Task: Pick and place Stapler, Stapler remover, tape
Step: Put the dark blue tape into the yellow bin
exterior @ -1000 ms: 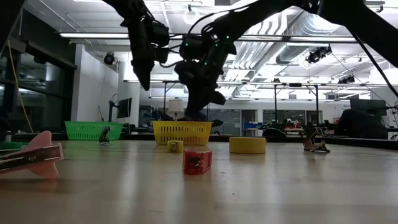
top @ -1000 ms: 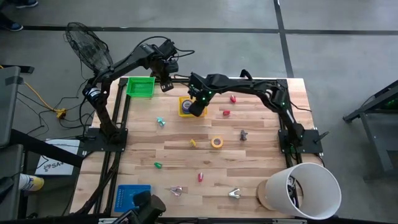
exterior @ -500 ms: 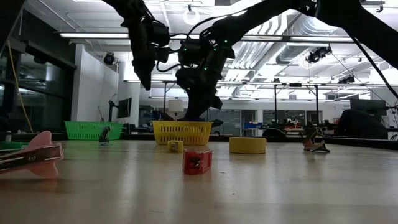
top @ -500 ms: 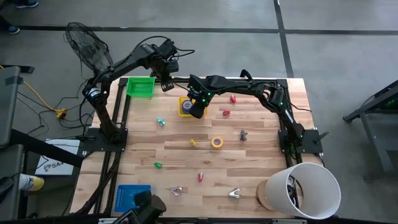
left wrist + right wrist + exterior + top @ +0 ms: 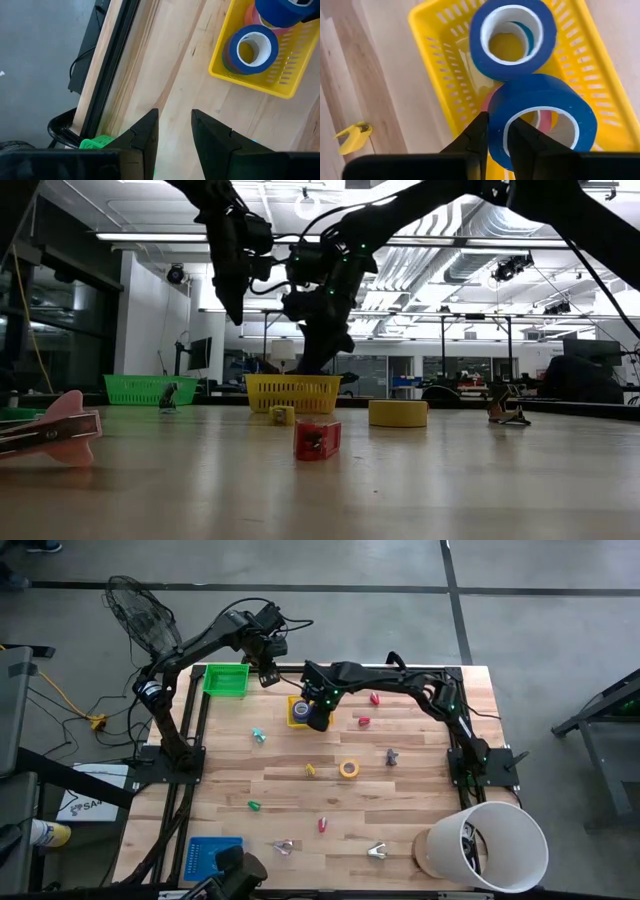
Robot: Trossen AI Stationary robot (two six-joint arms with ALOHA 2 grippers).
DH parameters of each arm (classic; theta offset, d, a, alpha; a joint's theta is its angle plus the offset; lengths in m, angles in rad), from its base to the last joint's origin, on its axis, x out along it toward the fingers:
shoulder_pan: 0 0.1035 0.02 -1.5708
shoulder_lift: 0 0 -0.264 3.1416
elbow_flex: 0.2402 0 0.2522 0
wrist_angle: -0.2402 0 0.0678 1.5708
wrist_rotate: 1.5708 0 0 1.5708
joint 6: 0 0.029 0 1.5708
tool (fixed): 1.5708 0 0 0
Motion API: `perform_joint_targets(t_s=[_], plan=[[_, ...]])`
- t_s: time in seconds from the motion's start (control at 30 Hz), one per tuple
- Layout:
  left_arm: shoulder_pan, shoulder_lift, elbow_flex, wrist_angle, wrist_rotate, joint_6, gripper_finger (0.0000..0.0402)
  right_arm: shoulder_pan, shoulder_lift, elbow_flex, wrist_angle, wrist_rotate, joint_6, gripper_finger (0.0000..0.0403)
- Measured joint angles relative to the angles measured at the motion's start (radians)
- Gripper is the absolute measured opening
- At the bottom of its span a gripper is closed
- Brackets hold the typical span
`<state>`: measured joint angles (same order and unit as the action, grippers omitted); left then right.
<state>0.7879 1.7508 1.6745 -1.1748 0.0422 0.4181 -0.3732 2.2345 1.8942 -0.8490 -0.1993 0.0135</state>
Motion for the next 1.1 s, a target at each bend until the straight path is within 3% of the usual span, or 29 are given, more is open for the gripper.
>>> perform_joint_targets(t_s=[0.67,0.9,1.1], plan=[[0.0,0.0,0.0,-0.001,0.0,0.004,0.0113,0.024,0.0,0.001,-0.067,0.066,0.084,0.0162],[0.0,0.0,0.0,-0.002,0.0,0.003,0.0113,0.024,0.0,0.003,-0.064,0.071,0.08,0.0161],[0.0,0.0,0.0,-0.002,0.0,0.003,0.0113,0.024,0.0,0.003,-0.023,-0.01,0.074,0.0149]])
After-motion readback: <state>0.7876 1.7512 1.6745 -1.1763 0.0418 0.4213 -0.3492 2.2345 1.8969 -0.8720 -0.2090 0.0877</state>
